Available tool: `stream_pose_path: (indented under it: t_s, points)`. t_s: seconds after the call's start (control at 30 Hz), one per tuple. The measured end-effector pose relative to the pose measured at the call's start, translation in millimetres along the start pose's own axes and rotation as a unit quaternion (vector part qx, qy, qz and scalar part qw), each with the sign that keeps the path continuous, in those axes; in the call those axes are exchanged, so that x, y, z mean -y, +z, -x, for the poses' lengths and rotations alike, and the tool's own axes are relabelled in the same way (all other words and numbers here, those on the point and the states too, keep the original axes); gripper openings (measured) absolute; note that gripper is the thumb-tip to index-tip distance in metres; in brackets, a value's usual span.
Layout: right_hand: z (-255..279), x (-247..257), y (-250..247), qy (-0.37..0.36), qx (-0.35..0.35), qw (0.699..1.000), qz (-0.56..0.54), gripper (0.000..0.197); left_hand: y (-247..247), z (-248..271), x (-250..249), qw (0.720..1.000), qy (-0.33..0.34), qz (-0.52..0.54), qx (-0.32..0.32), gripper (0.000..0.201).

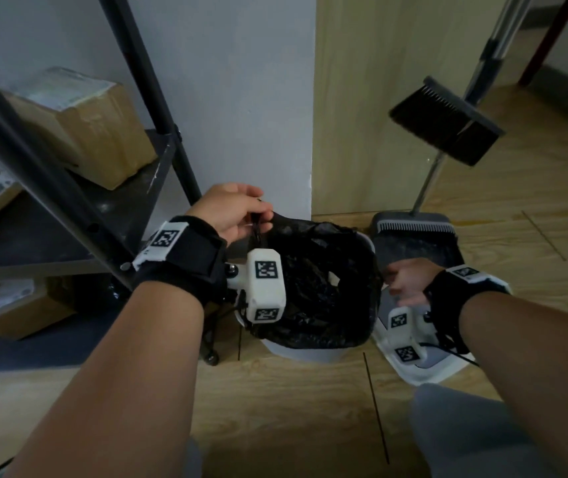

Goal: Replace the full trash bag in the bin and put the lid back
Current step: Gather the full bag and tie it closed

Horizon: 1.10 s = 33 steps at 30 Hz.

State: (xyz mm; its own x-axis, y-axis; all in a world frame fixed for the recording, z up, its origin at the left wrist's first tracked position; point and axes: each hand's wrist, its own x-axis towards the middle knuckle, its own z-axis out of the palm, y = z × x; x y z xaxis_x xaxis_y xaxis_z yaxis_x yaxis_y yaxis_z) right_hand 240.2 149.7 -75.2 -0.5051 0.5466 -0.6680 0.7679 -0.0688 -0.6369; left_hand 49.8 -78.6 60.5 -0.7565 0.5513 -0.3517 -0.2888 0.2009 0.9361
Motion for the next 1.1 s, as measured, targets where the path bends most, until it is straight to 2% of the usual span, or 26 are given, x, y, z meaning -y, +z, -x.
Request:
stream_pose_path:
  t_s: [0.13, 0.2, 0.27, 0.33, 0.37, 0.4, 0.47, 0.53, 0.57, 0.6, 0.63, 0.67, 0.7, 0.8, 0.83, 0.97, 1.1]
  points:
    - [-0.2, 2.9, 18.4, 0.004, 0.038, 0.995, 0.097, 0.037, -0.2, -10.4, 15.7, 0.999, -0.006, -0.022, -0.043, 0.023]
    - [-1.5, 7.7, 25.6, 0.014, 0.028, 0.993, 0.114, 0.029, -0.2, -15.3, 27.8, 0.998, -0.02, -0.029, -0.06, 0.023]
    - [1.0, 12.2, 25.5, 0.044, -0.013, 0.995, 0.087, 0.012, 0.2, -18.4, 35.2, 0.997, -0.034, -0.021, -0.066, 0.024]
    - [4.9, 12.5, 24.7, 0.03, -0.045, 0.983, 0.177, 0.026, 0.2, -22.5, 38.8, 0.997, -0.039, -0.02, -0.071, 0.038]
    - [6.4, 13.9, 24.0, 0.036, -0.024, 0.982, 0.185, 0.03, -0.1, -24.6, 39.6, 0.996, -0.039, -0.03, -0.073, 0.045]
    - [10.6, 14.9, 21.5, 0.028, -0.002, 0.983, 0.18, 0.029, -0.6, -27.0, 40.6, 0.995, -0.04, -0.047, -0.075, 0.051]
    - [10.9, 16.1, 13.7, 0.057, 0.022, 0.991, 0.119, 0.026, -1.8, -30.9, 43.2, 0.992, -0.048, -0.085, -0.08, 0.057]
    - [11.7, 22.0, 4.9, 0.05, 0.018, 0.994, 0.1, 0.022, -4.0, -32.0, 48.1, 0.989, -0.058, -0.116, -0.076, 0.047]
    - [5.9, 24.3, -1.8, 0.043, 0.008, 0.996, 0.076, 0.015, -5.0, -31.3, 50.8, 0.988, -0.064, -0.123, -0.073, 0.035]
    - [0.5, 27.1, -8.4, 0.033, -0.003, 0.998, 0.05, 0.017, -5.8, -30.2, 53.3, 0.987, -0.072, -0.122, -0.071, 0.022]
    - [-2.1, 30.7, -14.9, 0.019, -0.011, 0.999, 0.035, 0.027, -5.5, -28.2, 54.7, 0.987, -0.078, -0.118, -0.069, 0.01]
    - [3.1, 38.6, -19.5, 0.009, -0.01, 1.0, 0.027, 0.034, -5.1, -26.9, 55.5, 0.988, -0.082, -0.113, -0.07, 0.012]
    - [19.6, 51.9, -18.7, -0.002, -0.011, 1.0, 0.009, 0.033, -4.4, -25.8, 55.8, 0.988, -0.084, -0.107, -0.067, 0.019]
    - [51.1, 83.6, -20.6, -0.034, -0.006, 0.997, -0.064, 0.008, -1.3, -20.6, 47.8, 0.992, -0.071, -0.083, -0.065, 0.025]
    - [55.2, 91.5, -21.8, -0.046, -0.015, 0.996, -0.08, 0.011, -0.9, -18.8, 42.9, 0.993, -0.062, -0.069, -0.07, 0.025]
    - [77.6, 119.3, -27.4, -0.127, -0.061, 0.987, -0.075, 0.015, -0.8, -6.8, 18.2, 0.996, -0.021, -0.029, -0.076, 0.023]
    - [98.5, 141.9, -23.2, -0.203, -0.093, 0.972, -0.067, 0.009, -2.2, 8.8, -7.5, 0.995, 0.029, -0.022, -0.088, 0.021]
